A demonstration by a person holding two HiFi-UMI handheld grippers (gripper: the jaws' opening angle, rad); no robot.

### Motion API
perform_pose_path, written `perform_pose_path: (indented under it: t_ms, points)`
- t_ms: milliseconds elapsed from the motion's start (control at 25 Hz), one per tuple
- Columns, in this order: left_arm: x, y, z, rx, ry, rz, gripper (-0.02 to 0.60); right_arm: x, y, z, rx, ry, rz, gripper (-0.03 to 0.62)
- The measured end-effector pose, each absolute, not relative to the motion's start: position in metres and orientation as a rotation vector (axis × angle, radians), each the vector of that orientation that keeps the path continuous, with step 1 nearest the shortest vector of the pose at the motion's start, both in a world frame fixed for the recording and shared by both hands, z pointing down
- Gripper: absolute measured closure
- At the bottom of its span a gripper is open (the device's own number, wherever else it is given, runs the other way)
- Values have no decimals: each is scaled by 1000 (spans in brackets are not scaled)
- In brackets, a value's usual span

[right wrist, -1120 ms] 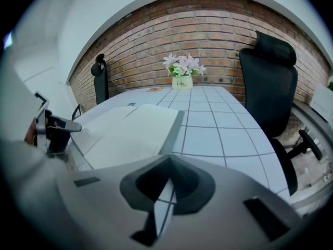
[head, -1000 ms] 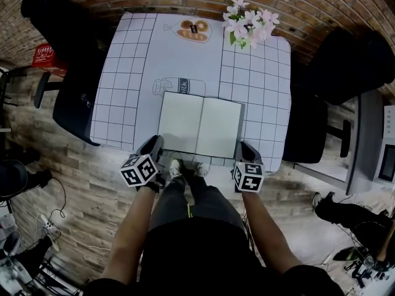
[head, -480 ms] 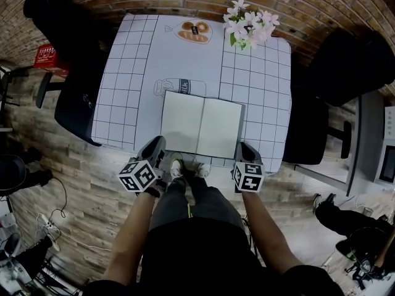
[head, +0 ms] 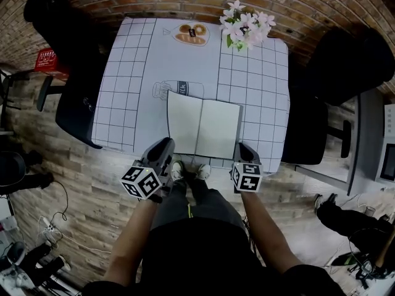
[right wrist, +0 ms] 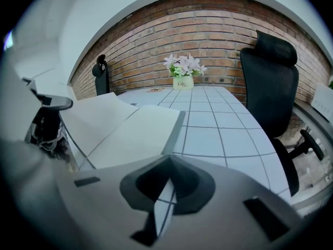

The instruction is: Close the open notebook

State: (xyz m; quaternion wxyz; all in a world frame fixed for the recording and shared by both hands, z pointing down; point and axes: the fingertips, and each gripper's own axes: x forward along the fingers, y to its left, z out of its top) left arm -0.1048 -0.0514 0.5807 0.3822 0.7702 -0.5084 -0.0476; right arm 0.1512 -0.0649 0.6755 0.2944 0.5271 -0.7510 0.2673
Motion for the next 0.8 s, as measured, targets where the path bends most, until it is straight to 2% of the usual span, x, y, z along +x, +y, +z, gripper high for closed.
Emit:
perform_pose_path:
  t_ms: [800]
  points:
    - [-46,-50,545,2161,-1090,-146,517,151,-65,675,1398,-2014,709,582]
